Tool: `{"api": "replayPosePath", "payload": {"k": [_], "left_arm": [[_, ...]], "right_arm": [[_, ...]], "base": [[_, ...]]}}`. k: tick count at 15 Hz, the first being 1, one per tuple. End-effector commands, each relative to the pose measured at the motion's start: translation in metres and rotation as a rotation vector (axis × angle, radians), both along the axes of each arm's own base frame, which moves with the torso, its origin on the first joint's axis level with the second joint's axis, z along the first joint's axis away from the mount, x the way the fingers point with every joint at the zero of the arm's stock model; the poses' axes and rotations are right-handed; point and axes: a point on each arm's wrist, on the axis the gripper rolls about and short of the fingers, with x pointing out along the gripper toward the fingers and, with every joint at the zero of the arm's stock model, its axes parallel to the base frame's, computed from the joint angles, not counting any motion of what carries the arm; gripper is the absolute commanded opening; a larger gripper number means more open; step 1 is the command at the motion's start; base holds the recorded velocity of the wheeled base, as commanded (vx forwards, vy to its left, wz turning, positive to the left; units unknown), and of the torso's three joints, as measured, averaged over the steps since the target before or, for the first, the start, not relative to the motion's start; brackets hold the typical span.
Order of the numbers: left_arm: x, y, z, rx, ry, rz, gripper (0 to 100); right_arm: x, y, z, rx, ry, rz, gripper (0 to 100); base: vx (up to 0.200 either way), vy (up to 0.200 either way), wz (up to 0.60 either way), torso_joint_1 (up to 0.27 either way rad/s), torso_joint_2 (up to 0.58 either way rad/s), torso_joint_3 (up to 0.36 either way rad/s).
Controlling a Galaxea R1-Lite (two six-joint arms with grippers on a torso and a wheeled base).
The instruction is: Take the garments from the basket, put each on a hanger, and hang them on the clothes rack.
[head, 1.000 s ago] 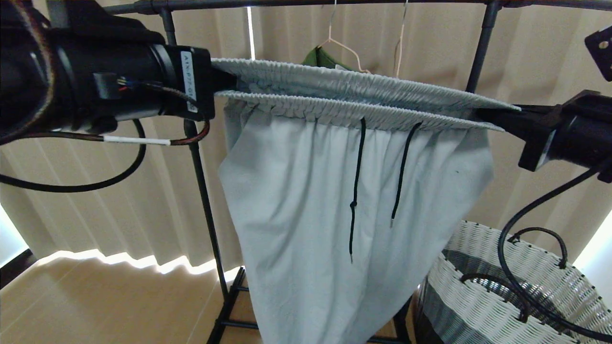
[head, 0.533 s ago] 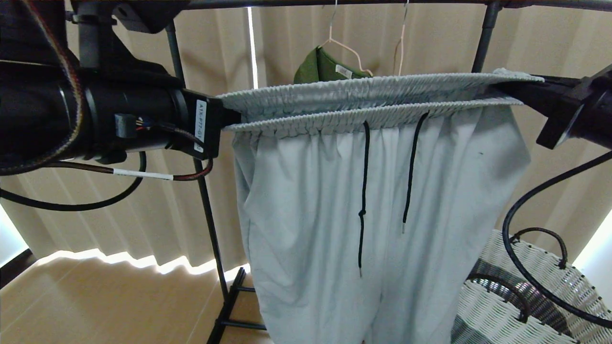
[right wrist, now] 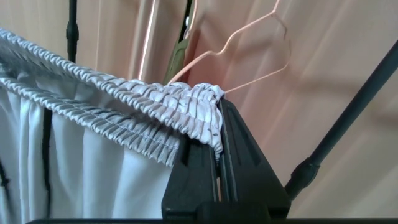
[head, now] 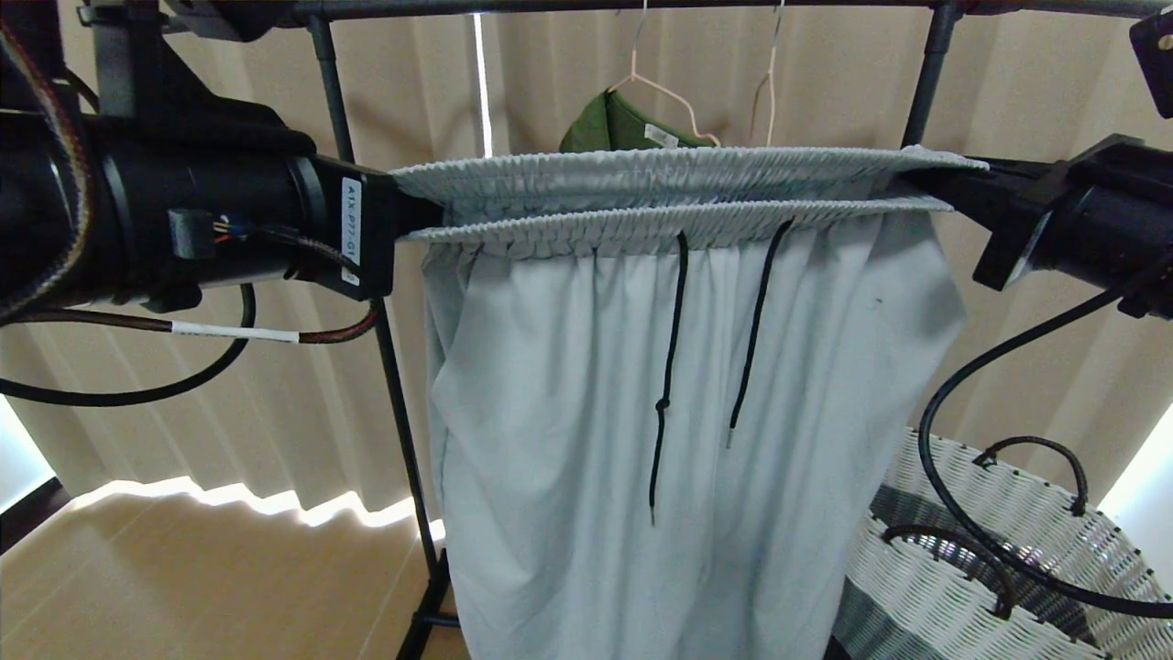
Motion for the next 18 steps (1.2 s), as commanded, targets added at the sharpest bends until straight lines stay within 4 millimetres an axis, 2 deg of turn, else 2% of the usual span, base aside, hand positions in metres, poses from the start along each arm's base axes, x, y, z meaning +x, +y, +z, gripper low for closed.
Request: {"api": "replayPosePath", "payload": {"k": [1,3,8,9,12,15,18], "left_arm": [[-0.002,0.001,0.001,-0.012,-0.019,-0.001,0],[-0.002,0.001,0.011,-0.065,-0.097,-0.003,0],[-0.003,0.001,0.005,-0.037,-0.092,-0.010,0],[-0.003,0.001,0.004,-0.036,-0.089,-0.010,0],[-0.002,0.001,-0.002,-0.027,-0.073,-0.005,0],[-0.003,0.004,-0.007,-0.022,-0.059,0.010,0],[0.014,0.025,-0.008,-0.021,-0.063,0.129,0]], "right_arm": [[0.001,0.001,-0.002,-0.003,0.006,0.001,0],[0.001,0.001,0.000,-0.001,0.001,0.001,0],[-0.001,0.000,-0.005,-0.002,0.014,0.004,0],[-0.001,0.000,-0.005,-0.002,0.014,0.004,100],[-0.004,0.004,-0.012,0.006,0.040,0.028,100],[-0.019,0.018,-0.023,0.124,0.072,0.120,100],[-0.030,0.021,-0.028,0.151,0.093,0.156,100]], "base": [[0.000,0.000,0.00,0.000,0.00,0.000],[0.000,0.000,0.00,0.000,0.00,0.000],[0.000,0.000,0.00,0.000,0.00,0.000],[0.000,0.000,0.00,0.000,0.00,0.000],[0.000,0.000,0.00,0.000,0.00,0.000],[0.000,0.000,0.00,0.000,0.00,0.000],[0.000,0.000,0.00,0.000,0.00,0.000]]}}
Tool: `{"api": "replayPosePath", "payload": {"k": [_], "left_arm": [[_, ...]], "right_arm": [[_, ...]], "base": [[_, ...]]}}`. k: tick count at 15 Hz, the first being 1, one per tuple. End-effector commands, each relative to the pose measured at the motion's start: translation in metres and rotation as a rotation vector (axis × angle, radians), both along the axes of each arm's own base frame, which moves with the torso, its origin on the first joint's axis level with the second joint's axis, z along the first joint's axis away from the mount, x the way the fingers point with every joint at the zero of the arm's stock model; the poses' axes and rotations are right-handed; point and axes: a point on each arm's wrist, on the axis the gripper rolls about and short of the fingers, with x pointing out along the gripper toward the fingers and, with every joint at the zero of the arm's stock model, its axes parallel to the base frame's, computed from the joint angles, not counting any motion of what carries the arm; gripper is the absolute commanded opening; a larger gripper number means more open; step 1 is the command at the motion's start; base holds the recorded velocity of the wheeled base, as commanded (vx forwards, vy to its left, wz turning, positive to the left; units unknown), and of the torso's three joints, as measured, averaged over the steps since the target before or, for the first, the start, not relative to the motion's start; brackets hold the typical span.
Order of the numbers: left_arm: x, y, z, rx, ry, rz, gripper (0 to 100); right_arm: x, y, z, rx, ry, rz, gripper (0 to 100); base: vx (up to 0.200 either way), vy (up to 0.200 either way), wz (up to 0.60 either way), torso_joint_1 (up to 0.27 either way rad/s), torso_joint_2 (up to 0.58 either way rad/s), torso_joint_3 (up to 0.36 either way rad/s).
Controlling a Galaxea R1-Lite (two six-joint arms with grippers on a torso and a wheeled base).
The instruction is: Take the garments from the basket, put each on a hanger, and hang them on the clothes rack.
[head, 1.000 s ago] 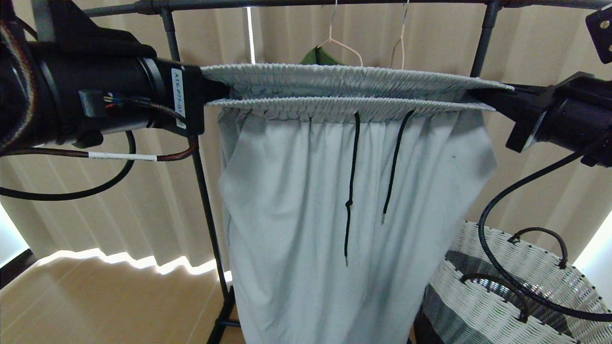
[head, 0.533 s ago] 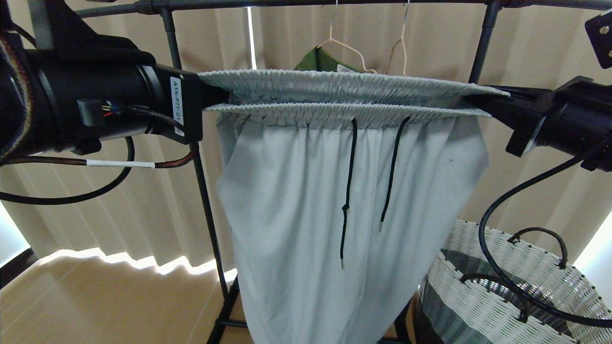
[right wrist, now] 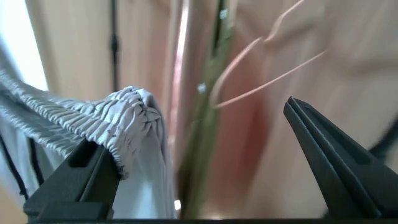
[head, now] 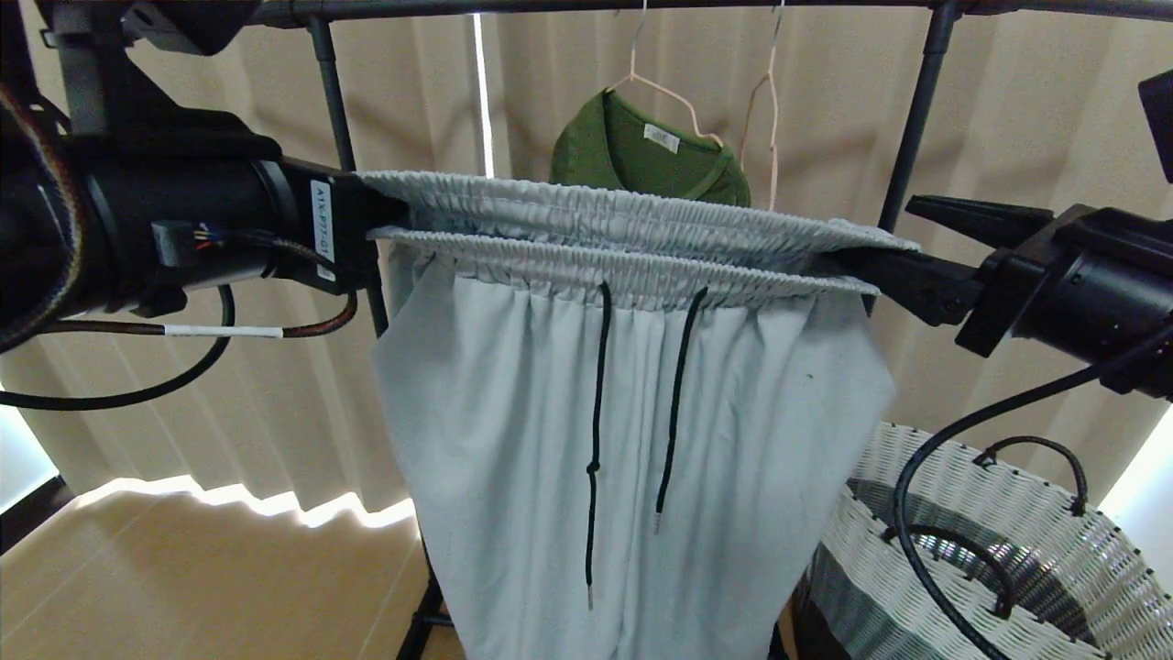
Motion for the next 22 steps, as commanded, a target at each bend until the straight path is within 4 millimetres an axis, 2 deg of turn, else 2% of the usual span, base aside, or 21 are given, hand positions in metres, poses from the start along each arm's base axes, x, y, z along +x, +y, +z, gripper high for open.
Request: {"api": "replayPosePath", "payload": {"k": [1,3,5,9,14,15,16,18,19,22], "left_arm": [[0.012,0.014,-0.001,-0.001,-0.009,0.093,0],[0.019,0.020,-0.006,0.000,-0.013,0.153,0],[0.020,0.020,-0.015,0.001,-0.007,0.155,0],[0.026,0.019,-0.018,0.007,0.002,0.161,0],[0.023,0.021,-0.023,0.015,0.013,0.165,0],[0.018,0.026,-0.026,0.017,0.018,0.173,0],[0.016,0.028,-0.027,0.020,0.020,0.177,0],[-0.003,0.040,-0.039,0.028,0.040,0.188,0],[-0.020,0.048,-0.047,0.031,0.045,0.182,0],[-0.045,0.057,-0.066,-0.006,0.019,0.098,0]], "right_arm": [[-0.010,0.001,-0.001,0.001,-0.003,0.032,100],[-0.014,0.000,-0.004,0.000,-0.002,0.055,100],[-0.019,-0.003,-0.008,0.003,0.007,0.060,100],[-0.031,-0.008,-0.008,0.008,-0.004,0.074,100],[-0.034,-0.011,-0.026,-0.036,0.043,0.067,100],[-0.035,-0.013,-0.036,-0.084,0.050,0.053,100],[-0.034,-0.015,-0.037,-0.096,0.048,0.039,100],[-0.033,-0.031,-0.046,-0.161,0.037,-0.047,100],[-0.041,-0.041,-0.056,-0.202,0.044,-0.094,100],[-0.052,-0.056,-0.086,-0.223,0.123,-0.189,100]], "base": [[0.000,0.000,0.00,0.000,0.00,0.000],[0.000,0.000,0.00,0.000,0.00,0.000],[0.000,0.000,0.00,0.000,0.00,0.000],[0.000,0.000,0.00,0.000,0.00,0.000],[0.000,0.000,0.00,0.000,0.00,0.000],[0.000,0.000,0.00,0.000,0.00,0.000],[0.000,0.000,0.00,0.000,0.00,0.000],[0.000,0.000,0.00,0.000,0.00,0.000],[0.000,0.000,0.00,0.000,0.00,0.000],[0.000,0.000,0.00,0.000,0.00,0.000]]}}
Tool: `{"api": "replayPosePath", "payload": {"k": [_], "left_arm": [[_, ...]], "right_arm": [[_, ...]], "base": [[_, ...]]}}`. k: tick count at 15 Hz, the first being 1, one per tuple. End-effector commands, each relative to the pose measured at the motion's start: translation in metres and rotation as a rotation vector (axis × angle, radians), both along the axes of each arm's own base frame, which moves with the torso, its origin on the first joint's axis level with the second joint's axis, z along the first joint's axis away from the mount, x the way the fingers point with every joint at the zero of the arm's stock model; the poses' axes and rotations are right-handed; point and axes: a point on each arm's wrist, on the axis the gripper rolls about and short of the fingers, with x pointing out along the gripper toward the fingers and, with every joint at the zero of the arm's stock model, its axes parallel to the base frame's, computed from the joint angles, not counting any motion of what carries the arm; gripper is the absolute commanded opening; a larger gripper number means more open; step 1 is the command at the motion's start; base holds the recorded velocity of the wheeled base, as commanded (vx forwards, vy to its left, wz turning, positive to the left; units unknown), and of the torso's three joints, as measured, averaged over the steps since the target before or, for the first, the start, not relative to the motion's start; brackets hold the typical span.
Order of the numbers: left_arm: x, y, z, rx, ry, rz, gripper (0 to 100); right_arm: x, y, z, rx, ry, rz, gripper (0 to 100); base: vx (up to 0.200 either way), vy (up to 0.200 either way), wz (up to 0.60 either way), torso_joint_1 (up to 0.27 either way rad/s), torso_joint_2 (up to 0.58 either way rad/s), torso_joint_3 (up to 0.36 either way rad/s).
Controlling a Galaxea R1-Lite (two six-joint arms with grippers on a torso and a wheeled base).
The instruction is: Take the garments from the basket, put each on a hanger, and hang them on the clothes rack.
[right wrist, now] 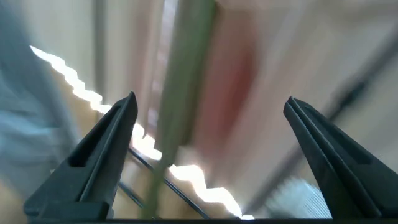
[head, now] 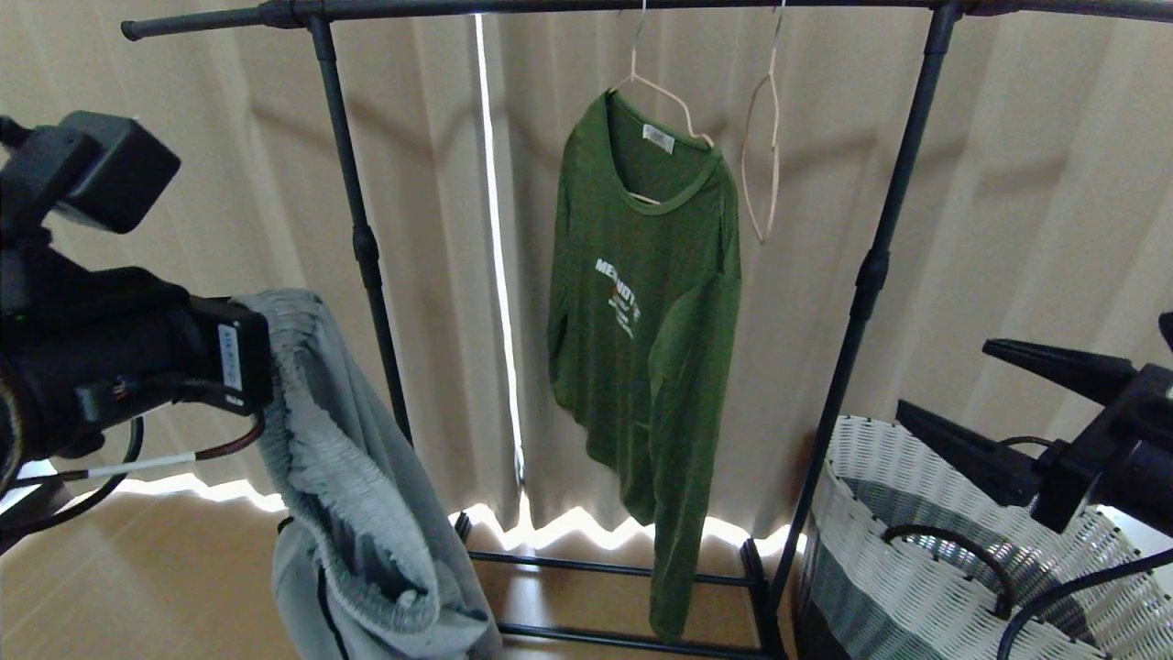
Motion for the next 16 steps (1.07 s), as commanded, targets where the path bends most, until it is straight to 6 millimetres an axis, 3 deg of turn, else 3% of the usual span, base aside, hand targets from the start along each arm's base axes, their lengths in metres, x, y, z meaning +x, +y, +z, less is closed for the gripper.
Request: {"api": "replayPosePath", "payload": {"k": [1,6,7,11,13,16], "left_arm": [[-0.025,0.011,-0.008,-0.048,-0.057,-0.041,0],[-0.027,0.016,-0.018,-0.051,-0.040,-0.009,0],[-0.039,0.024,-0.027,-0.092,-0.027,0.017,0],[-0.056,0.030,-0.049,-0.175,-0.032,0.027,0],[-0.057,0.030,-0.045,-0.183,-0.101,0.005,0],[-0.049,0.029,-0.048,-0.180,-0.067,-0.063,0]], "right_arm": [[-0.010,-0.012,-0.012,0.019,-0.003,-0.063,100],[-0.010,-0.012,-0.021,0.044,0.000,-0.068,100],[-0.005,-0.011,-0.017,0.033,-0.015,-0.071,100],[-0.006,-0.012,-0.008,0.031,-0.058,-0.087,100],[-0.003,-0.013,-0.001,0.034,-0.082,-0.142,100],[0.002,-0.017,-0.010,0.017,-0.044,-0.231,100]], "base": [[0.000,0.000,0.00,0.000,0.00,0.000],[0.000,0.000,0.00,0.000,0.00,0.000],[0.000,0.000,0.00,0.000,0.00,0.000],[0.000,0.000,0.00,0.000,0.00,0.000],[0.000,0.000,0.00,0.000,0.00,0.000],[0.000,0.000,0.00,0.000,0.00,0.000]]}}
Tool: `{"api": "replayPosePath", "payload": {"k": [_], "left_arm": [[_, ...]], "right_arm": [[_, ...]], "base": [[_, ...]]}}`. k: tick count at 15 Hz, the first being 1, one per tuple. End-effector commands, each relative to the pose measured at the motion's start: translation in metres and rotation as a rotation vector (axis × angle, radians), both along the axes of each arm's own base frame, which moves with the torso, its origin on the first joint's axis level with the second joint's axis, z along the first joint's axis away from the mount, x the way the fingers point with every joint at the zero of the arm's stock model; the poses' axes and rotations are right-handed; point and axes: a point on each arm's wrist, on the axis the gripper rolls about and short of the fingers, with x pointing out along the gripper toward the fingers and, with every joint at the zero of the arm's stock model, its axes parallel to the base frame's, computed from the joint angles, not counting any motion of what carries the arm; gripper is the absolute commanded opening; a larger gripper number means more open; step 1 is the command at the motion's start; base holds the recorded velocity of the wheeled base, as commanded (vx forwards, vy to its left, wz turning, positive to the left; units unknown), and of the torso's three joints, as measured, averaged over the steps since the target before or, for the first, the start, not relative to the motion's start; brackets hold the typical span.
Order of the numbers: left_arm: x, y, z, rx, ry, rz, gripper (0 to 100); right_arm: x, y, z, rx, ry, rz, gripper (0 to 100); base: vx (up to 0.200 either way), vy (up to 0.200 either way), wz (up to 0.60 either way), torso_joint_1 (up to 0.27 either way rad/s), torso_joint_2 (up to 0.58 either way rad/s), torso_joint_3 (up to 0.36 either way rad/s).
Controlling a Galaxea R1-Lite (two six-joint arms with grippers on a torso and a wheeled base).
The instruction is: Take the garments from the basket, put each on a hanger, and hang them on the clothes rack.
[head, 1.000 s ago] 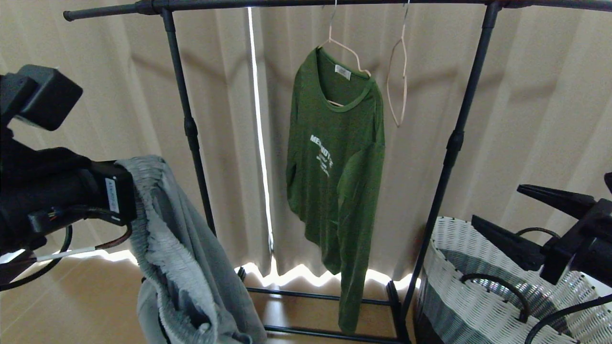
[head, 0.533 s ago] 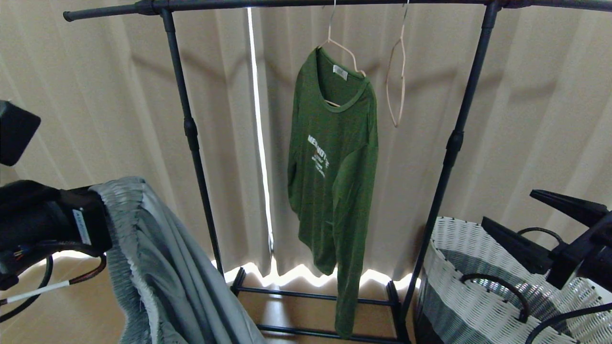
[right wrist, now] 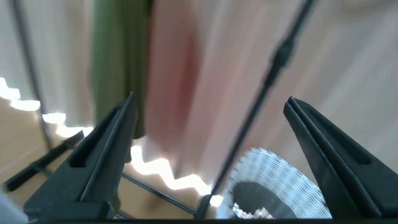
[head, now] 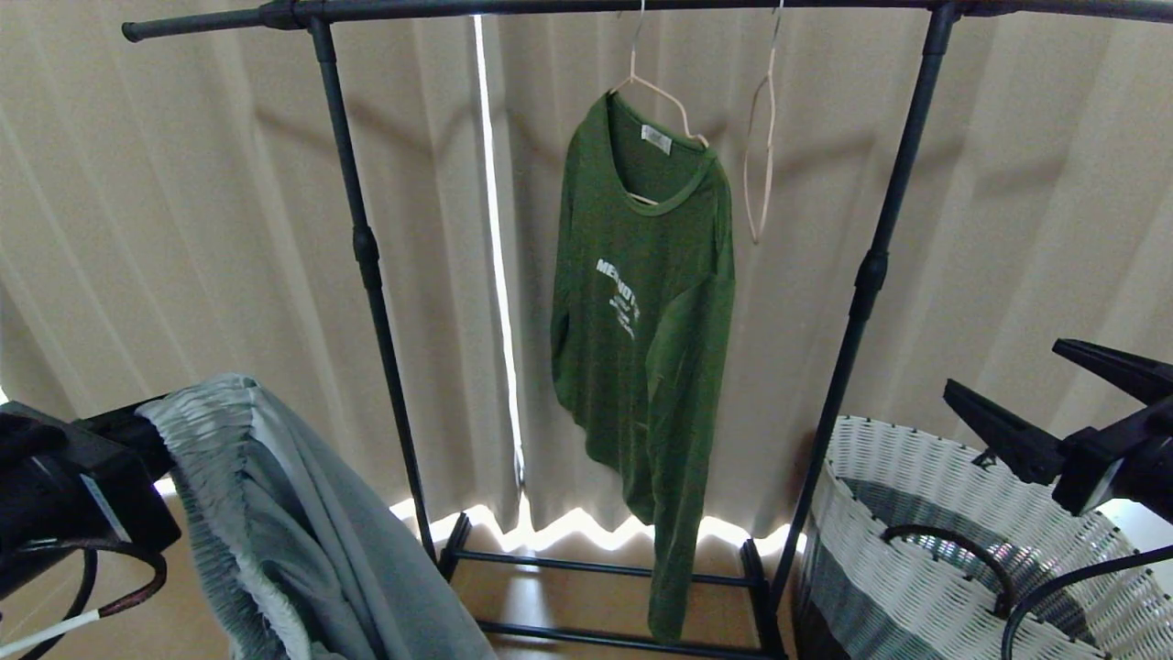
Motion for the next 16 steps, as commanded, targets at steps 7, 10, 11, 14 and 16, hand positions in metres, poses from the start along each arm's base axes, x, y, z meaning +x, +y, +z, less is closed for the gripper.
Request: {"api": "replayPosePath", "payload": {"k": [7,10,11,14,16], "left_arm": [[0.016,0.010,-0.008,0.015,0.052,0.095,0],[0.030,0.012,-0.013,0.019,0.068,0.125,0],[0.033,0.012,-0.015,0.019,0.068,0.128,0],[0.043,0.015,-0.020,0.019,0.075,0.161,0],[0.040,0.015,-0.022,0.020,0.076,0.158,0]], "right_arm": [[-0.002,-0.009,-0.022,-0.016,0.090,-0.057,100],[-0.003,-0.012,-0.025,-0.019,0.098,-0.069,100],[-0.003,-0.012,-0.025,-0.019,0.098,-0.071,100],[-0.001,-0.016,-0.025,-0.019,0.103,-0.096,100],[-0.001,-0.017,-0.023,-0.023,0.096,-0.102,100]], "base": [[0.000,0.000,0.00,0.000,0.00,0.000],[0.000,0.000,0.00,0.000,0.00,0.000],[0.000,0.000,0.00,0.000,0.00,0.000],[0.000,0.000,0.00,0.000,0.00,0.000],[0.000,0.000,0.00,0.000,0.00,0.000]]}}
